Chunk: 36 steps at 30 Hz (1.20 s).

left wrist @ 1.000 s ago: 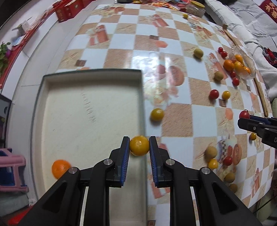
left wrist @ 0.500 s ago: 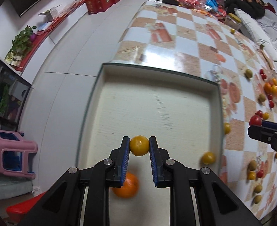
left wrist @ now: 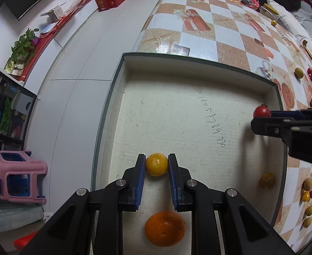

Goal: Organize fruits
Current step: 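Carry both tomatoes into the white tray and release them, then move both tools back over the table toward the remaining tomatoes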

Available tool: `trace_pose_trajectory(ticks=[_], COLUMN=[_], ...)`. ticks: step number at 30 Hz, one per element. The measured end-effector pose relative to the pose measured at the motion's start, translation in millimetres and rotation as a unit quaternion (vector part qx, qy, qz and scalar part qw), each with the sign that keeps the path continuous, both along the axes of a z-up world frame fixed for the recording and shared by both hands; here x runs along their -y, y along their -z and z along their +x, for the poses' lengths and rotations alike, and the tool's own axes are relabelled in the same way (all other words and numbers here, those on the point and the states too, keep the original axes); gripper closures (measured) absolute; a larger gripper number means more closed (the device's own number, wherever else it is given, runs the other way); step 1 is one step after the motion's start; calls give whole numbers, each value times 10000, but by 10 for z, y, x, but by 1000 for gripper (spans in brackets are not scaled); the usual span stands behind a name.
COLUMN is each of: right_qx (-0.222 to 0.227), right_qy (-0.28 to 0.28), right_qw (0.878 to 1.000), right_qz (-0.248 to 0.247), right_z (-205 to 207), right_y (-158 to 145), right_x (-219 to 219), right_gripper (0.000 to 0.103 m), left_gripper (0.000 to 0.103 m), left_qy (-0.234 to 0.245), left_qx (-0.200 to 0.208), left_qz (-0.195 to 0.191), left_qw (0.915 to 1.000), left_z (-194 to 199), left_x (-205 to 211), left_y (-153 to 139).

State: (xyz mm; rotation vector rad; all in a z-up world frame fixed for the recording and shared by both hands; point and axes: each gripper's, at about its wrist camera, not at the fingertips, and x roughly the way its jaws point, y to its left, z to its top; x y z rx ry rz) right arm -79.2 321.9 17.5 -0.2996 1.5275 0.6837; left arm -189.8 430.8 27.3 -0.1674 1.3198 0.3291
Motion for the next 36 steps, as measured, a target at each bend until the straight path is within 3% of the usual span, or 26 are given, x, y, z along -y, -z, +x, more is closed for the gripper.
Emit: trace_pose_trajectory(ticks=[4, 5, 7, 9, 11, 14, 15, 24, 36], right_qx=[13, -15, -65, -89, -42, -59, -23, 199, 121], right_qy=[-49, -40, -30, -44, -56, 36, 103, 510, 1407], right_qw=[9999, 9999, 9998, 9999, 10000, 9999, 9997, 9977, 9900], right_qz=[-145, -162, -160, -105, -30, 153, 201, 410, 54], right_z=[-10, -15, -10, -14, -12, 9, 16, 37, 60], right_y=[60, 77, 100, 92, 78, 17, -19, -290, -337], right_x=[-110, -135, -160, -195, -260, -269, -269, 5, 1204], right_gripper=[68, 68, 63, 57, 49, 27, 16, 15, 15], left_gripper=[79, 74, 20, 20, 20, 20, 20, 20, 20], left_qy=[49, 40, -25, -51, -9, -25, -43, 77, 777], left_qx=[45, 47, 93, 292, 227, 175, 168, 99, 162], left_qz=[26, 40, 82, 155, 162, 160, 149, 163, 151], left_qw=[10000, 10000, 9999, 9994, 9996, 9997, 9997, 9998, 9967], left_z=[-15, -20, -34, -79, -76, -75, -75, -109, 82], left_x=[2, -2, -17, -27, -11, 2, 3, 131, 752], left_y=[9, 7, -8, -62, -70, -70, -72, -179, -404])
